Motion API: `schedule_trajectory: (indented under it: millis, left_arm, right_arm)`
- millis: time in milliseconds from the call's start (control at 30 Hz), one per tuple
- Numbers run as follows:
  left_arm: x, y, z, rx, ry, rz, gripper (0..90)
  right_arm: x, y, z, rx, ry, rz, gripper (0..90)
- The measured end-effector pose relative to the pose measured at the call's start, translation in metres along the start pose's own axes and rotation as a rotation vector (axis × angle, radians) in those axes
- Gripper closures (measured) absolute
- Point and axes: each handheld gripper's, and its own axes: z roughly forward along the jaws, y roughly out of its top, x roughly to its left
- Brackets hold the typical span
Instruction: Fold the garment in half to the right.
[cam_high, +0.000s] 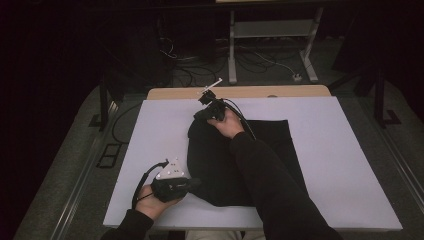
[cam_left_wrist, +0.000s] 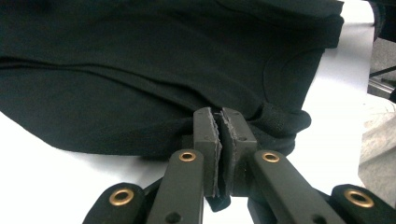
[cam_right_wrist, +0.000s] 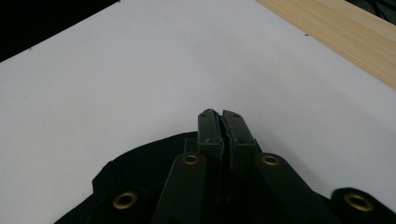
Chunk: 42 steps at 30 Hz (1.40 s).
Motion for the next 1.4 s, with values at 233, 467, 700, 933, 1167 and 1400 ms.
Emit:
schedule_trajectory:
  millis: [233,467,700,933,1167,1400]
  left_arm:
    - [0.000,0.011,-0.003,-0.004,-0.010,-0.011,83.5]
    - [-0.004,0.026,0.000,-0.016,-0.028,-0.004,83.6]
    - [-0.008,0.038,0.005,-0.006,-0.050,0.024,83.7]
    - [-0.013,0.045,0.010,-0.010,-0.063,0.028,83.6]
    - [-0.016,0.053,0.012,-0.012,-0.077,0.048,83.6]
    - [-0.021,0.061,0.018,-0.013,-0.093,0.063,83.6]
  right_arm:
    - [-0.007,-0.003,-0.019,-0.033,0.007,0.004,85.5]
    - [-0.017,-0.006,-0.037,-0.058,-0.001,0.018,85.5]
    - [-0.029,-0.009,-0.055,-0.091,-0.010,0.044,85.6]
    - [-0.037,-0.014,-0.065,-0.108,-0.025,0.063,85.6]
    - [-0.043,-0.019,-0.073,-0.116,-0.036,0.069,85.6]
    - [-0.049,-0.024,-0.081,-0.125,-0.045,0.085,85.6]
